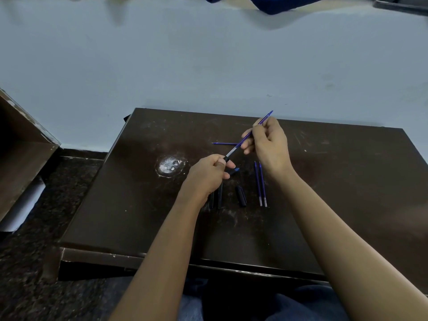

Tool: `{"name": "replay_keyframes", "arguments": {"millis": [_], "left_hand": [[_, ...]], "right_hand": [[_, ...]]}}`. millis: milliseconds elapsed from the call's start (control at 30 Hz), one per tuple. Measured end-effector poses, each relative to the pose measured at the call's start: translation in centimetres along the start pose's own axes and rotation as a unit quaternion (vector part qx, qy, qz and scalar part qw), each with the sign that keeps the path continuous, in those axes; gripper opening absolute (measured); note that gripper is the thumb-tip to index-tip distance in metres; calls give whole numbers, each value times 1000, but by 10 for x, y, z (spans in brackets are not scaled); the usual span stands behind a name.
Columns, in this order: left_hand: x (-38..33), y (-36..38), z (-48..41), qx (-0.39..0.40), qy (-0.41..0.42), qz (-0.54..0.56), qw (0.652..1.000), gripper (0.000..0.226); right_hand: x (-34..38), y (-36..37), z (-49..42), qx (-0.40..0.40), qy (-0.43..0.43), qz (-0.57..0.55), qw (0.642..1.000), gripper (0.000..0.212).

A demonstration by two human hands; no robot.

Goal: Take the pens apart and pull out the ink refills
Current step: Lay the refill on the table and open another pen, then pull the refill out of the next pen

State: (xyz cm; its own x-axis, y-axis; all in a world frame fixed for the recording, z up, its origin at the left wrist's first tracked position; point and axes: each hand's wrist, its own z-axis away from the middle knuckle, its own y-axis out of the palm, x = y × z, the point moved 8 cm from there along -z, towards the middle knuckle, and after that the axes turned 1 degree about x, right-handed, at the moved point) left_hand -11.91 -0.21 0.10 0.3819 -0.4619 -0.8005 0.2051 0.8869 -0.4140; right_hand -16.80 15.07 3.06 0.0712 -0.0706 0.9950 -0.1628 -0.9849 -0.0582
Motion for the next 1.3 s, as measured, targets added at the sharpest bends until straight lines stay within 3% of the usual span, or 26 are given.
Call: {"name": "replay_keyframes", "arguments": {"millis": [233, 433, 533, 733, 833, 900, 967, 1067, 1300], "left_hand": [[4, -7, -3, -23, -4, 7, 1000, 30], [4, -9, -4, -42, 6, 11, 999, 31], [3, -10, -4, -46, 14, 18, 999, 31], [0, -10, -4, -47, 30, 35, 998, 30], [0, -13, -4, -59, 42, 33, 997, 33], [-1, -14, -4, -63, 47, 37, 996, 33], [-1, -14, -2, -64, 44, 39, 996, 31], [-2, -14, -2, -62, 41, 30, 997, 31], [-2, -15, -1, -59, 44, 23, 997, 30]], "right_hand": [[6, 14, 5, 59, 2, -39, 997, 10], [11, 7, 3, 23, -24, -52, 998, 11], [8, 15, 5, 59, -9, -43, 997, 10], [-6, 43, 15, 206, 21, 20, 978, 15], [-21, 38, 10, 189, 1, 159, 969, 17], [-36, 29, 6, 159, -37, 316, 934, 22], [-56, 26, 6, 182, -48, 452, 872, 31], [-76, 26, 9, 225, -40, 541, 809, 38], [-79, 28, 7, 213, -61, 571, 790, 21]]}}
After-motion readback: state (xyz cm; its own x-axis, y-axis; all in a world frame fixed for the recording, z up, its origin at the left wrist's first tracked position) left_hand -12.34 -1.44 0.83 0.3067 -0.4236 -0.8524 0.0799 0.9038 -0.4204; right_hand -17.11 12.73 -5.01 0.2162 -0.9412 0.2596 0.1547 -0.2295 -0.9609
